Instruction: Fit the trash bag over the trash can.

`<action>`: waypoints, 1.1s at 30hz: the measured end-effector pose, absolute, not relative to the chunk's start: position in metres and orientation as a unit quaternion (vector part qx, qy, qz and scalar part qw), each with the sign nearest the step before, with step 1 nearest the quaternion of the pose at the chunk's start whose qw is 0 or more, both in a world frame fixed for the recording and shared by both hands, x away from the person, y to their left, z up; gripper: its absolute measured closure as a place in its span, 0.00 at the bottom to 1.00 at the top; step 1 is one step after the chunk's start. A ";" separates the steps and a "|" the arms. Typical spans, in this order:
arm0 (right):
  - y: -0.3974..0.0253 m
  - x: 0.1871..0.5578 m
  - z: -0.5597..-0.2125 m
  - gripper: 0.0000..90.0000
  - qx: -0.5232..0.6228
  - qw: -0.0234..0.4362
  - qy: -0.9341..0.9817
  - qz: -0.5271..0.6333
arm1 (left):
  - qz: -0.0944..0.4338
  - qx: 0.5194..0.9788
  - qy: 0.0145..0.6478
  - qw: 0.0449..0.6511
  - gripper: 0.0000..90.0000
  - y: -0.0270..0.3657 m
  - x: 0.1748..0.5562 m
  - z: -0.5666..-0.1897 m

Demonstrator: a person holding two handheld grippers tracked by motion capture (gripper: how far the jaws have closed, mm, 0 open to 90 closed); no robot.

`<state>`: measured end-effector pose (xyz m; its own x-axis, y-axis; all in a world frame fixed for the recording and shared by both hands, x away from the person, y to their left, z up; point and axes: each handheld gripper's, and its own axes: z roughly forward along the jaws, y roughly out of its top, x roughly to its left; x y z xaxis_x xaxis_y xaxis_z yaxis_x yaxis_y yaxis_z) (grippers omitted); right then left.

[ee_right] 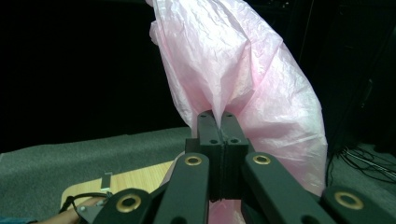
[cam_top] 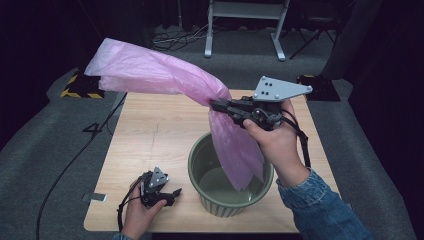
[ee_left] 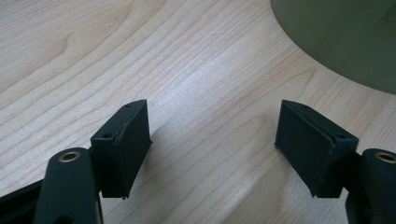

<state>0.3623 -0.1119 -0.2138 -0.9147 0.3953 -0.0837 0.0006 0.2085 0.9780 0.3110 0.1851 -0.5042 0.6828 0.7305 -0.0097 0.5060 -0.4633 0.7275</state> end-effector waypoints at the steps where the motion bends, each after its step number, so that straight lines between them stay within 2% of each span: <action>1: -0.111 0.362 -0.215 1.00 0.128 0.161 0.760 0.617 | 0.154 0.841 0.367 0.365 0.29 0.185 0.311 -0.504; 12: -0.120 0.356 -0.233 1.00 0.134 0.161 0.757 0.619 | 0.154 0.841 0.367 0.365 0.29 0.185 0.311 -0.504; 21: -0.145 0.348 -0.251 1.00 0.145 0.161 0.763 0.609 | 0.154 0.840 0.370 0.365 0.29 0.186 0.312 -0.504; 27: -0.156 0.342 -0.266 1.00 0.151 0.154 0.776 0.593 | 0.171 0.835 0.380 0.359 0.30 0.197 0.316 -0.500; 33: -0.165 0.333 -0.278 1.00 0.153 0.147 0.796 0.567 | 0.185 0.818 0.389 0.381 0.29 0.212 0.318 -0.483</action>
<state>0.3328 -0.1650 -0.2780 -0.9098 0.4108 -0.0599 0.0779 0.3108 0.9473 0.3180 0.2123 -0.4828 0.6293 0.7772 0.0067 0.4951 -0.4075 0.7673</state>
